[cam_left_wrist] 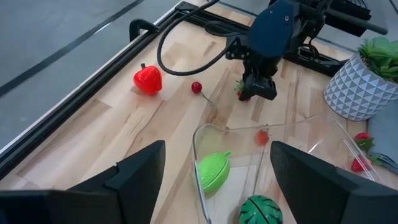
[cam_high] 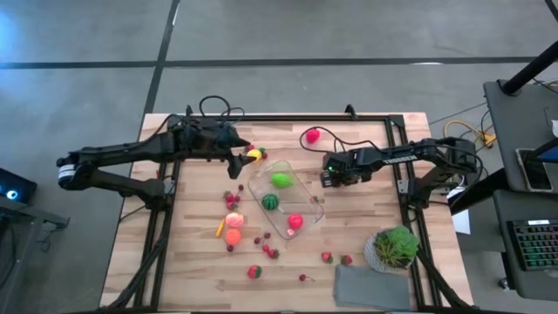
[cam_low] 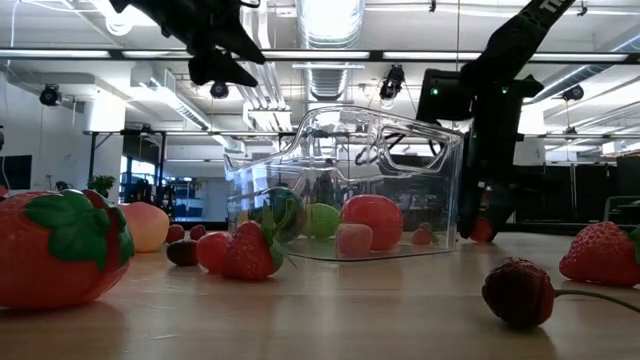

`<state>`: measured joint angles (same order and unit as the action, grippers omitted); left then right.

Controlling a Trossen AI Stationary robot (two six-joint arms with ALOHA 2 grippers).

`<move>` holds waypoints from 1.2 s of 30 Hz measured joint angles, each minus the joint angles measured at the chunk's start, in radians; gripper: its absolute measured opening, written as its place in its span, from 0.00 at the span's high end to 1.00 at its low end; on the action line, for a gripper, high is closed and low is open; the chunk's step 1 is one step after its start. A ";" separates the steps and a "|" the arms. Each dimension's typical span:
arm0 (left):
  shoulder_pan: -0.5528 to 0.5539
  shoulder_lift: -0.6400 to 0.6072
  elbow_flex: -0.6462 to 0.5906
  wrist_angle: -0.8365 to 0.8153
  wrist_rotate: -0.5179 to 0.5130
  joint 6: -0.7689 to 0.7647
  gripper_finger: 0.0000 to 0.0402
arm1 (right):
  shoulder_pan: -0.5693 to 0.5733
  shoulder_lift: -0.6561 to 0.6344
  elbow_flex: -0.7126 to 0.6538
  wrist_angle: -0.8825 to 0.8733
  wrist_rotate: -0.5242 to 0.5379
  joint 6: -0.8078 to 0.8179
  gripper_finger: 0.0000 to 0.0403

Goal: Pick and placing Produce into tupperware
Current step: Put the red strawberry into the transparent bin, then put the yellow pineapple into the transparent bin

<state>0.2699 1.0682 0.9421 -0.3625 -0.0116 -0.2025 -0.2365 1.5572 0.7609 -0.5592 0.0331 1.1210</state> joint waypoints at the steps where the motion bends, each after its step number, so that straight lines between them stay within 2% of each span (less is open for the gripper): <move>1: 0.000 0.003 0.000 -0.004 0.000 0.000 0.31 | 0.002 -0.007 0.000 0.004 -0.011 0.000 0.66; 8: 0.000 -0.013 0.000 -0.108 -0.028 0.036 0.31 | 0.036 -0.148 0.038 0.006 -0.020 0.002 0.65; 14: 0.004 -0.029 0.000 -0.206 -0.240 0.052 0.31 | 0.107 -0.261 0.191 0.009 -0.023 -0.090 0.64; 16: 0.019 -0.029 0.000 -0.227 -0.255 0.052 0.31 | 0.122 -0.263 0.250 0.023 -0.051 -0.146 0.64; 19: 0.053 -0.012 -0.008 -0.225 -0.232 0.053 0.31 | 0.125 -0.219 0.335 0.022 -0.094 -0.204 0.62; 25: 0.129 0.052 -0.040 -0.233 -0.090 0.062 0.31 | 0.127 -0.046 0.486 -0.018 -0.089 -0.308 0.50; 30: 0.138 0.077 -0.079 -0.229 -0.080 0.062 0.31 | 0.144 0.081 0.636 -0.183 -0.093 -0.382 0.36; 33: 0.138 0.083 -0.088 -0.231 -0.080 0.068 0.31 | 0.152 0.115 0.710 -0.255 -0.078 -0.420 0.29; 36: 0.142 0.091 -0.088 -0.226 -0.080 0.114 0.31 | 0.158 0.116 0.763 -0.298 -0.010 -0.433 0.23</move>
<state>0.4119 1.1596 0.8543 -0.5886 -0.0917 -0.0880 -0.0784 1.6731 1.5235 -0.8571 0.0233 0.6877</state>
